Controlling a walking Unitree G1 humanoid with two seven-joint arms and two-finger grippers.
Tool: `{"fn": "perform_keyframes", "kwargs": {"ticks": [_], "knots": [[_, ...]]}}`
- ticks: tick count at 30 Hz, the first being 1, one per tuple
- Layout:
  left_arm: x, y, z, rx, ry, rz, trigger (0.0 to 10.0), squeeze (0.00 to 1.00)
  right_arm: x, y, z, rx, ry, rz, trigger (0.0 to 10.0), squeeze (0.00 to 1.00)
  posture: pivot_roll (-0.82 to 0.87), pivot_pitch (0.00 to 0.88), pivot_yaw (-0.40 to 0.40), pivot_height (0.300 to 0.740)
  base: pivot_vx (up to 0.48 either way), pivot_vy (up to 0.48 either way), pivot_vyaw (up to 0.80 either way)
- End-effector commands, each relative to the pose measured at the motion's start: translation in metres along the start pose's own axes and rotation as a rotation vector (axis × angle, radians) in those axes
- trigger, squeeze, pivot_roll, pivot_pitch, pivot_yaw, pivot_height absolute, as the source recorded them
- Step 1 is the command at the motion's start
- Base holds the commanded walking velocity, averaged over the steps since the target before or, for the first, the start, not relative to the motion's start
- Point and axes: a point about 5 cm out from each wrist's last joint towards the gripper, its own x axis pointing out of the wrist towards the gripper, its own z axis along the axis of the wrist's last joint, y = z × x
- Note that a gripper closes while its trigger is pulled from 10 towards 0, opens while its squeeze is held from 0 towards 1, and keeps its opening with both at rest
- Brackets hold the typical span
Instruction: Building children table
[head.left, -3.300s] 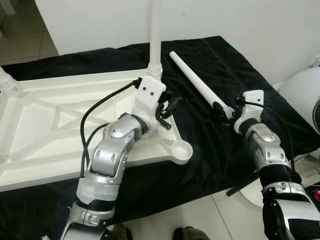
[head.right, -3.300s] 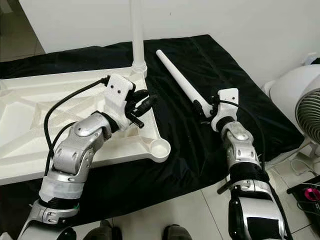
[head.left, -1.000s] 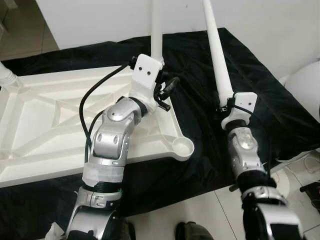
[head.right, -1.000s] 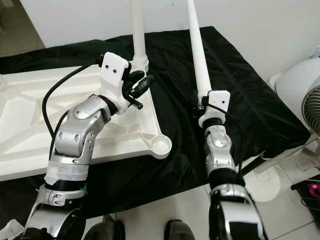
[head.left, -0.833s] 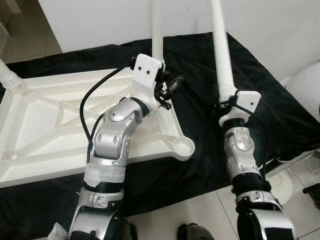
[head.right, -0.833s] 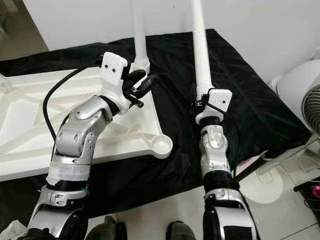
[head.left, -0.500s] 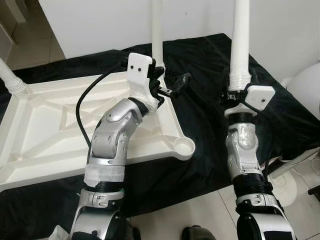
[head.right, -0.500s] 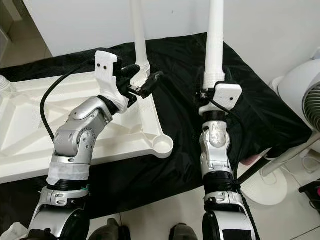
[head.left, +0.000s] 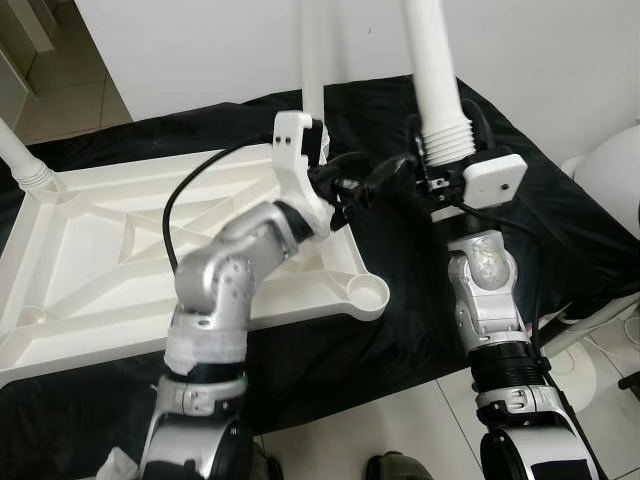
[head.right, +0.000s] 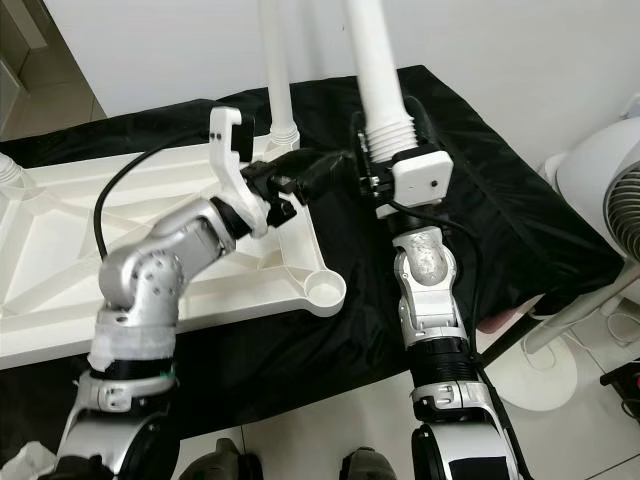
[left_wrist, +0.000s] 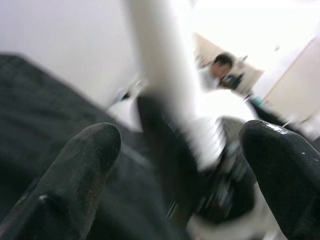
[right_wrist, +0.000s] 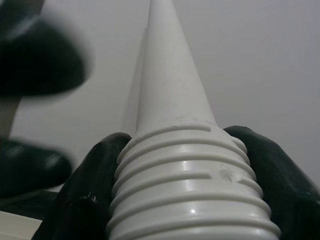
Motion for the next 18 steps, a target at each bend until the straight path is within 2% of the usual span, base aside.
{"fn": "perform_keyframes", "kwargs": {"ticks": [1,6,10,13,15,18], "knots": [[0.005,-0.011,0.001,-0.051,-0.017,-0.179,10.0,0.00,0.003,0.008,0.007,0.002,-0.029,0.054,10.0,0.00,-0.14,0.000,0.101,0.740,0.000,0.000,0.00],[0.007,-0.002,0.011,-0.086,-0.034,-0.149,10.0,0.00,-0.002,0.026,0.010,0.030,-0.019,0.172,10.0,0.00,-0.14,0.000,0.095,0.740,0.000,0.000,0.00],[0.008,0.000,0.014,-0.102,-0.036,-0.140,10.0,0.00,-0.004,0.030,0.010,0.034,-0.014,0.198,10.0,0.00,-0.14,0.000,0.095,0.740,0.000,0.000,0.00],[0.009,0.005,0.017,-0.119,-0.021,-0.118,10.0,0.00,-0.012,0.039,0.009,0.025,0.000,0.261,10.0,0.00,-0.15,0.000,0.104,0.740,0.000,0.000,0.00],[0.010,0.014,0.021,-0.114,-0.008,-0.058,10.0,0.00,-0.026,0.046,0.004,0.021,0.035,0.289,10.0,0.00,-0.15,0.000,0.106,0.740,0.000,0.000,0.00],[0.010,0.014,0.021,-0.114,-0.008,-0.058,10.0,0.00,-0.026,0.046,0.004,0.021,0.035,0.289,10.0,0.00,-0.15,0.000,0.106,0.740,0.000,0.000,0.00]]}}
